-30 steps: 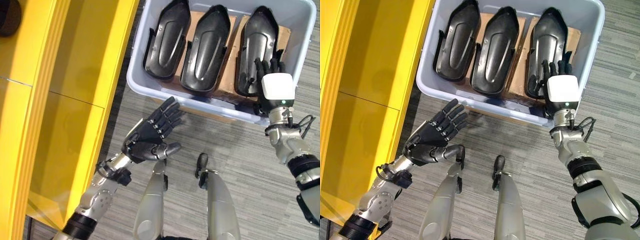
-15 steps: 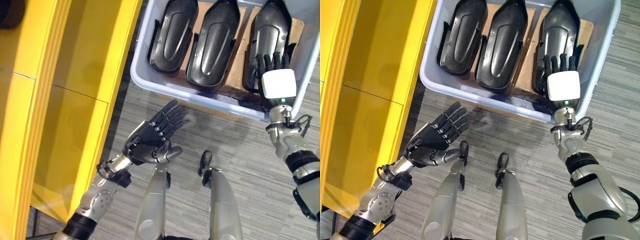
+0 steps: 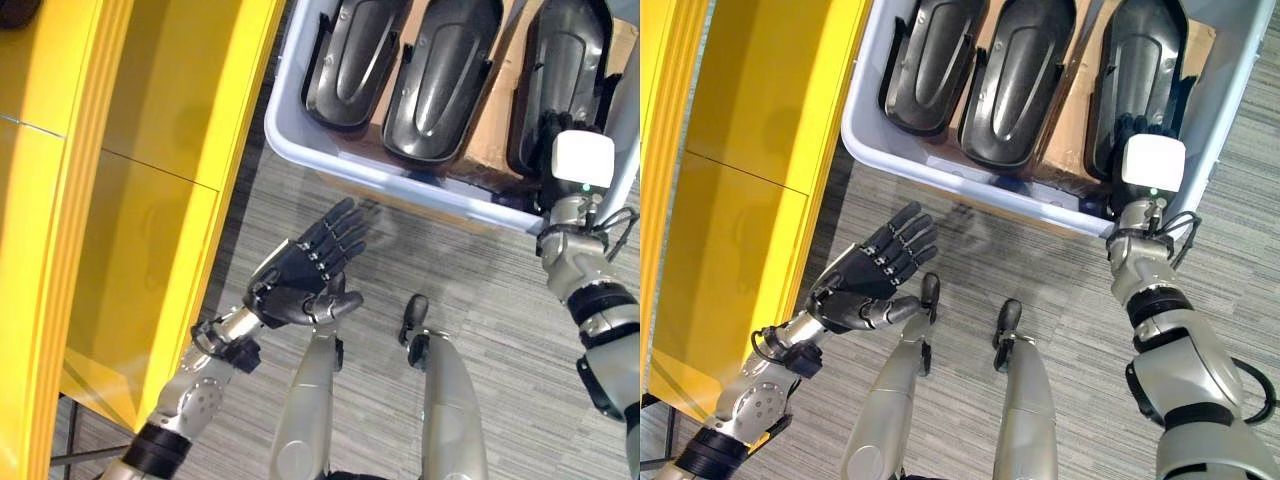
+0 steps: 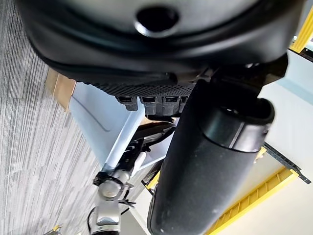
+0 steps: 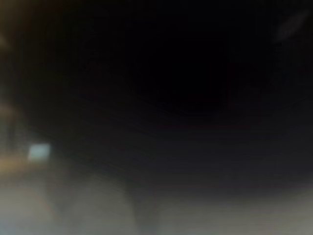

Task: Move parts from the plastic box to the shelf.

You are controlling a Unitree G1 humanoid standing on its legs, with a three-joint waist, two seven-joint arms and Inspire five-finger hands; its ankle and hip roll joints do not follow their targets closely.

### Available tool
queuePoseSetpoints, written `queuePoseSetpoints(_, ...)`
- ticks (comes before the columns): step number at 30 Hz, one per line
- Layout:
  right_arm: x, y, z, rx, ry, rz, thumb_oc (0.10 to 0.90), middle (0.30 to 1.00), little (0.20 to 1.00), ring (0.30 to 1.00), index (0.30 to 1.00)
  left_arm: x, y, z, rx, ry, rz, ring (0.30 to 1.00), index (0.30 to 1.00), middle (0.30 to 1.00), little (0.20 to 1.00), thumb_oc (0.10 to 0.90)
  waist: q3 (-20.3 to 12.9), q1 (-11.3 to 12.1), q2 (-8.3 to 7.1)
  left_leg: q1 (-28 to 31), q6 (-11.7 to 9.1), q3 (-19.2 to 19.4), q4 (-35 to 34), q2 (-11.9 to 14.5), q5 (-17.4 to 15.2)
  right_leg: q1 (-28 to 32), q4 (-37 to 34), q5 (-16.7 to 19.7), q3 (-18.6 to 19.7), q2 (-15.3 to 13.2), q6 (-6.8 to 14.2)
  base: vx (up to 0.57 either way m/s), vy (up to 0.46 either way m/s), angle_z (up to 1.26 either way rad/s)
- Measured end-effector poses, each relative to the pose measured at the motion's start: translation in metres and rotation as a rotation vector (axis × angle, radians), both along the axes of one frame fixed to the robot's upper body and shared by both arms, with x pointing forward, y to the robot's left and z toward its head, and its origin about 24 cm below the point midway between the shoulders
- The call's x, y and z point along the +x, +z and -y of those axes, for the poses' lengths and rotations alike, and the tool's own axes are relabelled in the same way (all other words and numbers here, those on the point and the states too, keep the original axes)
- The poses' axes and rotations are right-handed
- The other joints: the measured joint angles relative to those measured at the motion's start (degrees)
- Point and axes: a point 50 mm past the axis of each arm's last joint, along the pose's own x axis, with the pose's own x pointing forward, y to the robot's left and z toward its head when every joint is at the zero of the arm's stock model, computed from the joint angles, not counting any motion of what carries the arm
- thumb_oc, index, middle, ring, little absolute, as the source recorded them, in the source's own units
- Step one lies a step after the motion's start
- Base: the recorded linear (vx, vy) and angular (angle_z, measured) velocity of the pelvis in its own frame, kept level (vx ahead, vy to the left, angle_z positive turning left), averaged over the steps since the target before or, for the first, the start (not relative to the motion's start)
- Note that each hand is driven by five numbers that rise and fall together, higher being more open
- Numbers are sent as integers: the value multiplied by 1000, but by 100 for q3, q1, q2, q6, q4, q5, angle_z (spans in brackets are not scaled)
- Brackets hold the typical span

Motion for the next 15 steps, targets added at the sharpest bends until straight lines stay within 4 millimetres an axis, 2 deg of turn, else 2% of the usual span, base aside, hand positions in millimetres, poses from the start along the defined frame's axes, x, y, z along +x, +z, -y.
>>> queuePoseSetpoints(3,0,0,2,19,-8,-2,400,300,300,300,300,0,0,0,1,-1,0,1000,1000,1000,1000,900,-17,15,28,-22,-50,0,-22,4,-86,-28,-6,-13,3,0,-43,0,0,0)
queuePoseSetpoints(6,-2,0,5,19,-15,2,400,300,300,300,300,-1,-1,0,2,-2,-5,1000,1000,1000,1000,900,-43,47,63,-88,-11,9,3,2,-275,-52,-131,95,-14,-4,-67,-22,-6,-1)
queuePoseSetpoints(11,-5,-2,11,28,-33,1,400,300,300,300,300,-5,-2,2,1,-19,-15,1000,1000,1000,1000,900,-126,57,179,-56,3,10,-3,-2,-294,36,-245,164,-56,-22,-76,-24,-2,2)
queuePoseSetpoints(15,-10,-15,14,11,-28,9,400,300,300,300,300,-6,-2,2,2,-33,-8,1000,1000,1000,1000,900,-152,59,215,65,13,69,3,-4,-286,164,-244,205,-28,-46,-43,-14,4,-2)
